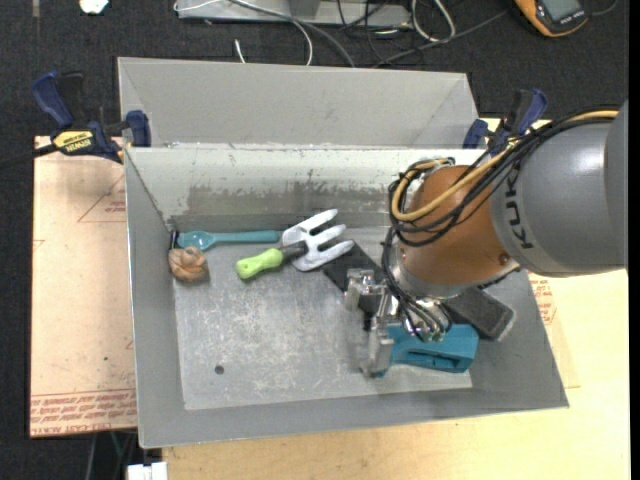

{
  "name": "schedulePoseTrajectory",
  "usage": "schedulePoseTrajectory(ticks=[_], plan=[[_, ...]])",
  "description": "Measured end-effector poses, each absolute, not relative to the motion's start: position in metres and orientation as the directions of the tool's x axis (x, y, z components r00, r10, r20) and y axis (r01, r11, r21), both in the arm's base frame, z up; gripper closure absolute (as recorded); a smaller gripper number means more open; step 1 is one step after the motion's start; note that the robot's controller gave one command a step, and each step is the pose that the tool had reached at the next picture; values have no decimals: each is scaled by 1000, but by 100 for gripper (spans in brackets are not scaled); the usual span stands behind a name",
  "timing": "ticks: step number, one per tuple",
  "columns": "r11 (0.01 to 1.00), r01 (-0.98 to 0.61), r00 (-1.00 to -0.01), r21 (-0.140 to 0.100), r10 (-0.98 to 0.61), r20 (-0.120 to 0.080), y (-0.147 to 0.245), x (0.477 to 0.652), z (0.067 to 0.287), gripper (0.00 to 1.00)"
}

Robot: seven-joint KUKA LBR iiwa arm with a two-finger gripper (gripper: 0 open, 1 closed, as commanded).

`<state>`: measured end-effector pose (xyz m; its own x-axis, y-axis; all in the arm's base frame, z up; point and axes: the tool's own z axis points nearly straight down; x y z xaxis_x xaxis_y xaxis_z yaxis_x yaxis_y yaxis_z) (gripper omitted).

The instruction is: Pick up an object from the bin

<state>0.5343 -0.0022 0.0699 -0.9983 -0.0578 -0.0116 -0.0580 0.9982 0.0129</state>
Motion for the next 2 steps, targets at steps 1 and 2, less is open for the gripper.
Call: schedulePoseTrajectory(ticks=[1, 2], plan=[[999, -27, -1000, 19, -27, -8, -30, 534, 69, 0], [997, 71, -997, 16, 71, -7, -72, 523, 69, 0]])
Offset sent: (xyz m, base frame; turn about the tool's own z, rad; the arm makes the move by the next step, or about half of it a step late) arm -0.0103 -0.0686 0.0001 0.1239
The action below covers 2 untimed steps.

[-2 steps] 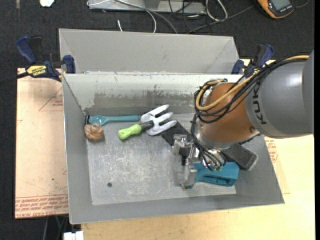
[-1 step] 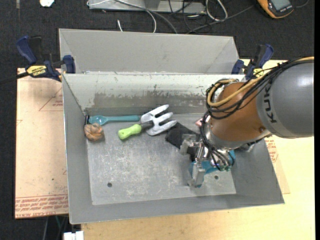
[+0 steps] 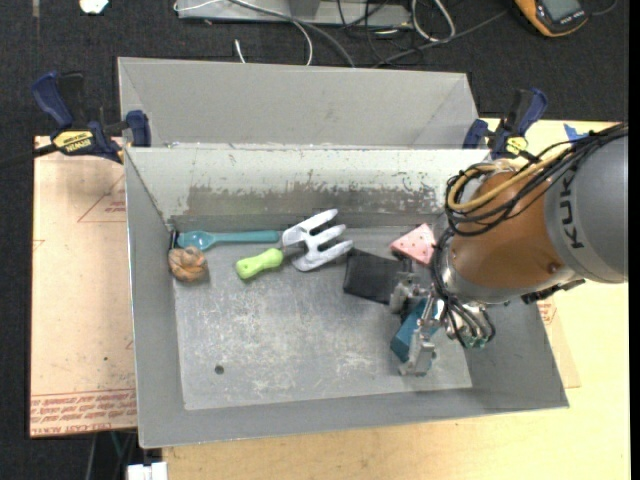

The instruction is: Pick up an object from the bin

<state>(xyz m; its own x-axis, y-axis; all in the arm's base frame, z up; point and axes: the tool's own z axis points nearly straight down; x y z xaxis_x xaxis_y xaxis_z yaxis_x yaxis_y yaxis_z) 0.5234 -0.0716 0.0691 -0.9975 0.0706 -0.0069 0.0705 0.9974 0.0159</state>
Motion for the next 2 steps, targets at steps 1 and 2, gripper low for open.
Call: schedulePoseTrajectory(ticks=[1, 2], plan=[[998, 47, -999, 28, 47, 6, -101, 537, 72, 100], [998, 48, -999, 28, 48, 6, -101, 537, 72, 100]])
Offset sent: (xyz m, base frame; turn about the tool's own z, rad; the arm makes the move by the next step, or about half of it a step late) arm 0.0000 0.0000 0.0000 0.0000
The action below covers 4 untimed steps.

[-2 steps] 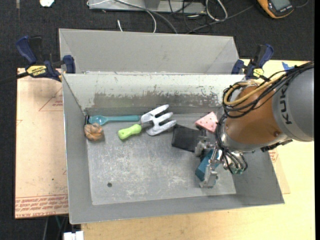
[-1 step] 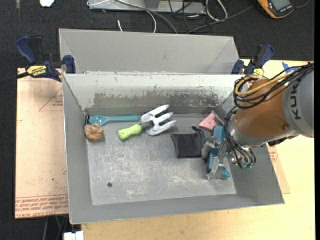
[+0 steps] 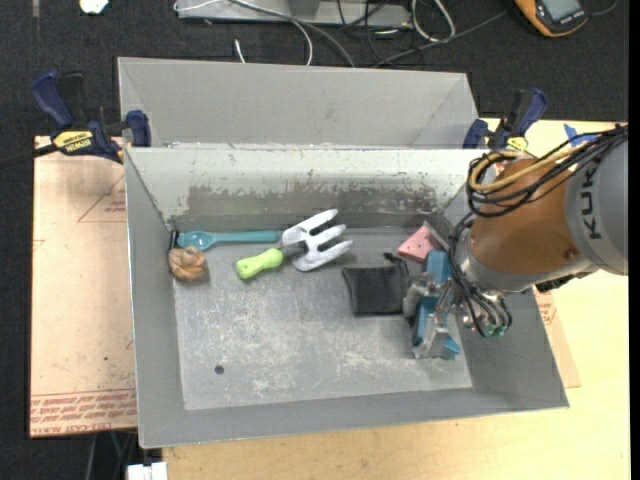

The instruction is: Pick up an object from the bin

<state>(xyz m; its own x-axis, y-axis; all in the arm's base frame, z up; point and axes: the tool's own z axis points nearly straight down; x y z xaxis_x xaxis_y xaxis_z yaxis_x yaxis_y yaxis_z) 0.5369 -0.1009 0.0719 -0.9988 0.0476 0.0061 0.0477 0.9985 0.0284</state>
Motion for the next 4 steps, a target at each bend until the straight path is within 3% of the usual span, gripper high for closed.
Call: schedulePoseTrajectory(ticks=[2, 3, 4], plan=[[998, 47, -999, 39, 46, 15, -103, 538, 70, 100], [996, 79, -997, 43, 79, 21, -105, 529, 69, 100], [998, 46, -999, 43, 45, 29, -105, 528, 91, 100]])
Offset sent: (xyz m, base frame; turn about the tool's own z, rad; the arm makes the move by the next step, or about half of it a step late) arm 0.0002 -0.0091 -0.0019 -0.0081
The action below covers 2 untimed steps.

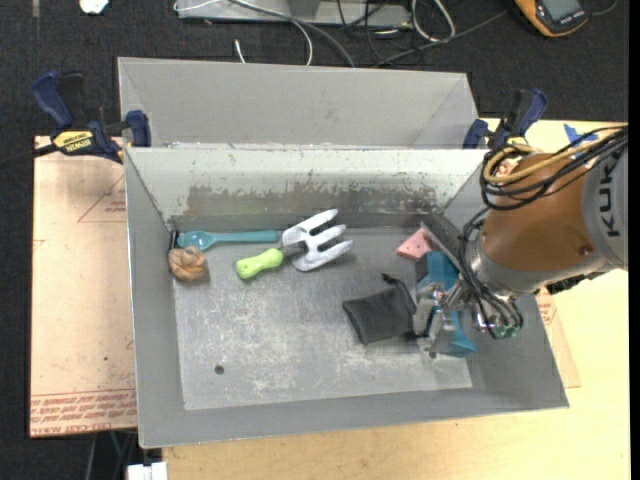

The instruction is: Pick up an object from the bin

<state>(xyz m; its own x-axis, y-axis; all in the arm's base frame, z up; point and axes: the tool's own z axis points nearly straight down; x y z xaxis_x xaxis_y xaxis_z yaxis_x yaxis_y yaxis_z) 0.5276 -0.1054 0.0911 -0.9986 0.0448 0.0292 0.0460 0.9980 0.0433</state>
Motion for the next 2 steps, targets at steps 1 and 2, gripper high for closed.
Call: schedulePoseTrajectory(ticks=[1, 2], plan=[[996, 79, -996, 43, 78, 32, -107, 521, 157, 100], [995, 88, -995, 44, 87, 39, -115, 498, 240, 100]])
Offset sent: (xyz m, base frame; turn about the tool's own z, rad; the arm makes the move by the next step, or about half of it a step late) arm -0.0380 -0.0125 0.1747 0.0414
